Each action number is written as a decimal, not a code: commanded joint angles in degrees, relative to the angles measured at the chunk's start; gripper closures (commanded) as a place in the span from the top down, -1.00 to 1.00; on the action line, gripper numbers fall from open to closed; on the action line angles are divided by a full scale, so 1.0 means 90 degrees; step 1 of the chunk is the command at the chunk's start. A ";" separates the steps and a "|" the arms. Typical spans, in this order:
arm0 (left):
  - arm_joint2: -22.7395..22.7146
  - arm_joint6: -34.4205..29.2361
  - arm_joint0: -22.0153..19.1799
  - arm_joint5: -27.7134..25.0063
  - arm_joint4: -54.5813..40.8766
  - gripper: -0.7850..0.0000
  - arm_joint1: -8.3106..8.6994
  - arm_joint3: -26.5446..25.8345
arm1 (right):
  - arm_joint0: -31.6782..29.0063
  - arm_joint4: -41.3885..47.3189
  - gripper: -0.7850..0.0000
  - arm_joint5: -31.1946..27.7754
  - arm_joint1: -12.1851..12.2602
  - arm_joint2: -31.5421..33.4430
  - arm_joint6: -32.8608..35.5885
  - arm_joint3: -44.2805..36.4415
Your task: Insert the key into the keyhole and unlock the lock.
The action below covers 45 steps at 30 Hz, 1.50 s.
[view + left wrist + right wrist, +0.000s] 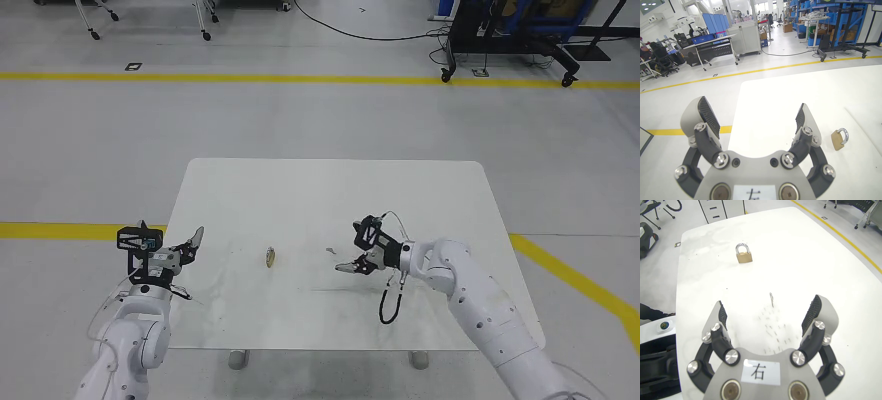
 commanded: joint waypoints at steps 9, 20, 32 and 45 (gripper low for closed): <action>0.0000 0.0000 0.0000 0.0000 0.0000 1.00 0.0000 0.0000 | 0.0829 -0.0060 -0.09 -0.0199 -0.0218 -0.0825 0.0297 0.0951; 0.0000 0.0000 0.0000 0.0000 0.0000 1.00 0.0000 0.0000 | 0.1434 -0.0516 -0.11 0.0069 -0.0486 -0.1602 0.0130 0.1718; 0.0000 0.0000 0.0000 0.0000 0.0000 1.00 0.0000 0.0000 | 0.1579 -0.0717 -0.67 0.0178 -0.0557 -0.1790 -0.0125 0.1875; 0.0000 0.0000 0.0000 0.0000 0.0000 1.00 0.0000 0.0000 | 0.1532 -0.0932 -1.00 0.0271 -0.0538 -0.1814 -0.0142 0.1724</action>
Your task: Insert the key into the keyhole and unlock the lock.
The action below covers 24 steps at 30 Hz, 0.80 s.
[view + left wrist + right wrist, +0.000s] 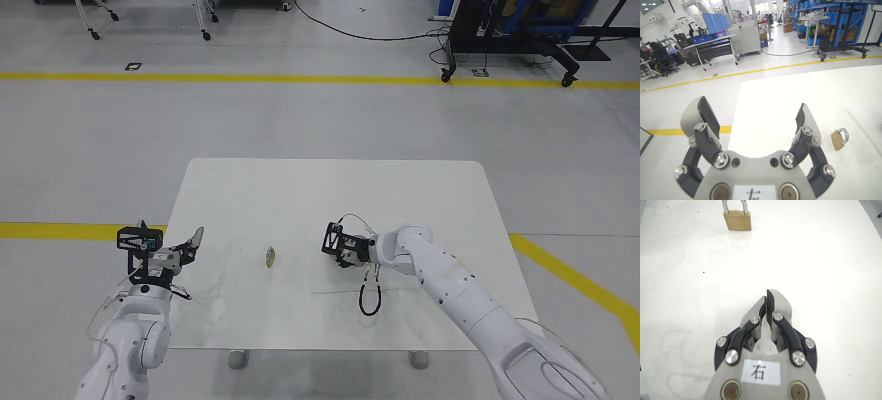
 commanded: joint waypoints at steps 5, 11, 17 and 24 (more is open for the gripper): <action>0.0000 0.0000 0.0000 0.0000 0.0000 1.00 0.0000 0.0000 | -0.0168 -0.0376 -1.00 0.0075 0.0108 0.0152 -0.0571 -0.0295; 0.0000 0.0000 0.0000 0.0000 0.0000 1.00 0.0000 0.0000 | -0.0593 -0.0857 -1.00 0.0208 0.0312 0.0501 -0.1712 -0.0693; 0.0000 0.0000 0.0000 0.0000 0.0000 1.00 0.0000 0.0000 | -0.0747 -0.0858 -1.00 0.0149 0.0386 0.0670 -0.2027 -0.0759; 0.0000 0.0000 0.0000 0.0000 0.0000 1.00 0.0000 0.0000 | -0.0747 -0.0858 -1.00 0.0149 0.0386 0.0670 -0.2027 -0.0759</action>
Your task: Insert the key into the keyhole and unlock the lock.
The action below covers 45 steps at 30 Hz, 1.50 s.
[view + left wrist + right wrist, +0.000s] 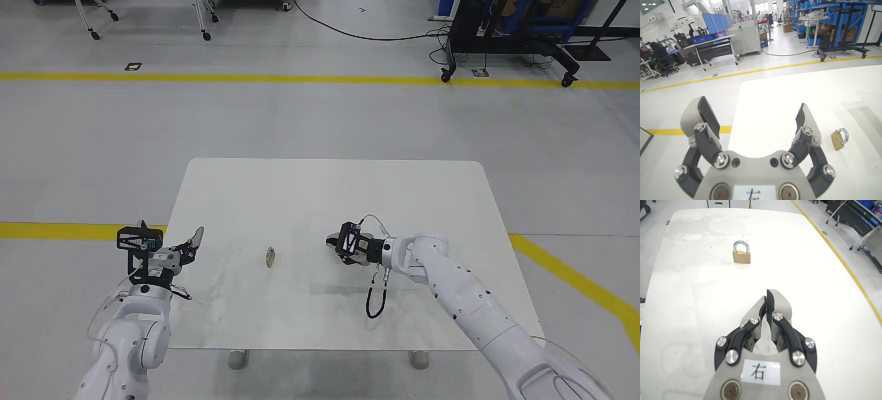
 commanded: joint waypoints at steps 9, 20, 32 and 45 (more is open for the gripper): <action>0.0783 -0.0288 -0.0291 -0.0536 0.0384 1.00 -0.0045 0.0066 | 0.0000 0.0000 -1.00 0.0000 0.0000 0.0000 0.0000 0.0000; 0.2093 -0.1804 -0.1820 -0.2495 -0.0267 1.00 -0.0155 0.1015 | 0.0000 0.0000 -1.00 0.0000 0.0000 0.0000 0.0000 0.0000; 0.2825 -0.1617 -0.2086 -0.2787 0.0752 1.00 -0.0190 0.1021 | 0.0000 0.0000 -1.00 0.0000 0.0000 0.0000 0.0000 0.0000; 0.3595 -0.2080 -0.2694 -0.1989 0.1320 1.00 -0.0386 0.1875 | 0.0000 0.0000 -1.00 0.0000 0.0000 0.0000 0.0000 0.0000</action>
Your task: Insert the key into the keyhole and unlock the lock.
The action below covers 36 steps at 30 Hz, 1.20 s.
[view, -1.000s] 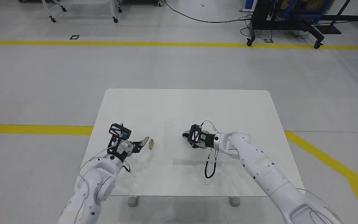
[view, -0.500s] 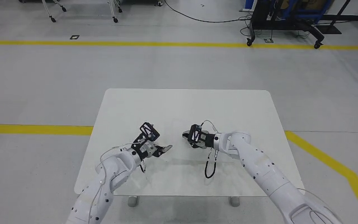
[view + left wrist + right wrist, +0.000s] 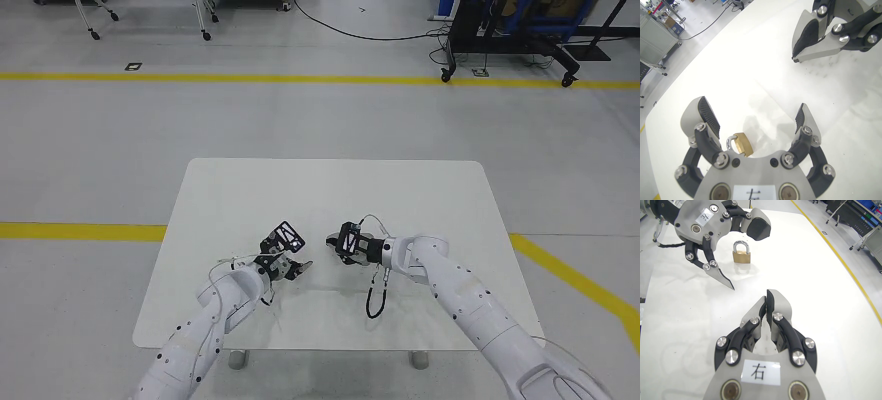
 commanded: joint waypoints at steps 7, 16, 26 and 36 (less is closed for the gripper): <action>0.0161 -0.0025 -0.0138 0.0048 -0.0029 1.00 -0.0060 0.0250 | 0.0000 0.0000 -1.00 0.0000 0.0000 0.0000 0.0000 0.0000; 0.0251 -0.0076 -0.0230 0.0108 -0.0080 1.00 -0.0110 0.0371 | 0.0000 0.0000 -1.00 0.0000 0.0000 0.0000 0.0000 0.0000; 0.0249 -0.0055 -0.0251 0.0050 -0.0101 1.00 -0.0126 0.0414 | -0.0214 0.0161 -1.00 0.0190 0.0042 0.0150 -0.0067 -0.0252; -0.0267 0.0336 0.0024 0.0190 -0.0128 1.00 -0.0033 -0.0362 | -0.0371 0.0643 -1.00 0.0307 0.0099 0.0522 -0.0640 -0.0333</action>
